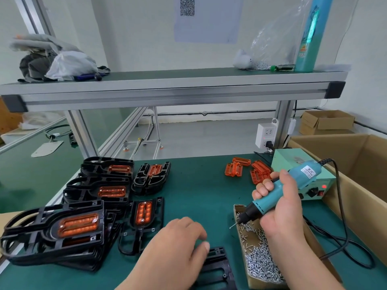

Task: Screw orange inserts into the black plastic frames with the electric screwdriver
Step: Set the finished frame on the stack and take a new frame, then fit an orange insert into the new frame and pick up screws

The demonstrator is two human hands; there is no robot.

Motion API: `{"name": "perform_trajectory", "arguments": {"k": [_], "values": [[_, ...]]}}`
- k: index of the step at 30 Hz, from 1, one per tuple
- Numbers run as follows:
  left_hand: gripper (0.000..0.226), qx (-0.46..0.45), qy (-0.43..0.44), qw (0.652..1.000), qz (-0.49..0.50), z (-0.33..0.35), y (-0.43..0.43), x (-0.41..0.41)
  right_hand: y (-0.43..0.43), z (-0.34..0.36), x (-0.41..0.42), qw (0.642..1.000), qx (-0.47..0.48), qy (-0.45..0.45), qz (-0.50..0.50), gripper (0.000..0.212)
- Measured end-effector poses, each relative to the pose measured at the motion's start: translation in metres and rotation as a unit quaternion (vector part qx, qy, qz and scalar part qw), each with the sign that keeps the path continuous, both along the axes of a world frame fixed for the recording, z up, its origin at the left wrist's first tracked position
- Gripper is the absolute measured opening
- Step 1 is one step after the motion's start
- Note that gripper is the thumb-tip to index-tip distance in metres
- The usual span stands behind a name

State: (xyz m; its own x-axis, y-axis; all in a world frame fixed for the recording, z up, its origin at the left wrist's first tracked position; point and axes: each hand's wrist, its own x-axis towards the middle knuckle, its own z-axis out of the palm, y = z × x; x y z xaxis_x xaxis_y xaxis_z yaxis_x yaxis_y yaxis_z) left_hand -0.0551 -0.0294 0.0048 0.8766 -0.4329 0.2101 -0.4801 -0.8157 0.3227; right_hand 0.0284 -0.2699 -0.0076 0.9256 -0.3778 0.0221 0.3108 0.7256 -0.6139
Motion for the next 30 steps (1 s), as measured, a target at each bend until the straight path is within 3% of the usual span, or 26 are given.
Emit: {"name": "perform_trajectory", "arguments": {"k": [3,9,15,19,26,30], "values": [[0.017,-0.013,0.033,0.999,0.038,0.003,-0.016,0.023,0.001,-0.002,0.002,1.0,0.002,0.002,0.006,0.022],[0.019,-0.001,0.096,0.991,0.095,-0.005,-0.044,0.078,0.004,-0.003,0.003,1.0,-0.001,0.007,0.009,0.023],[0.013,-0.064,0.119,0.984,0.119,-0.011,-0.074,0.143,0.004,-0.001,0.002,1.0,-0.003,0.014,0.003,0.022],[0.03,-0.105,0.106,0.984,0.099,-0.014,-0.095,0.185,0.004,-0.004,0.002,1.0,-0.002,0.014,0.0,0.023],[0.051,-0.039,0.109,0.992,0.049,-0.022,-0.127,0.242,0.006,-0.004,0.002,1.0,-0.013,0.023,0.0,0.022],[0.049,0.024,0.141,0.988,0.053,-0.029,-0.139,0.254,0.006,-0.002,0.003,0.999,-0.01,0.032,0.003,0.022]]}}
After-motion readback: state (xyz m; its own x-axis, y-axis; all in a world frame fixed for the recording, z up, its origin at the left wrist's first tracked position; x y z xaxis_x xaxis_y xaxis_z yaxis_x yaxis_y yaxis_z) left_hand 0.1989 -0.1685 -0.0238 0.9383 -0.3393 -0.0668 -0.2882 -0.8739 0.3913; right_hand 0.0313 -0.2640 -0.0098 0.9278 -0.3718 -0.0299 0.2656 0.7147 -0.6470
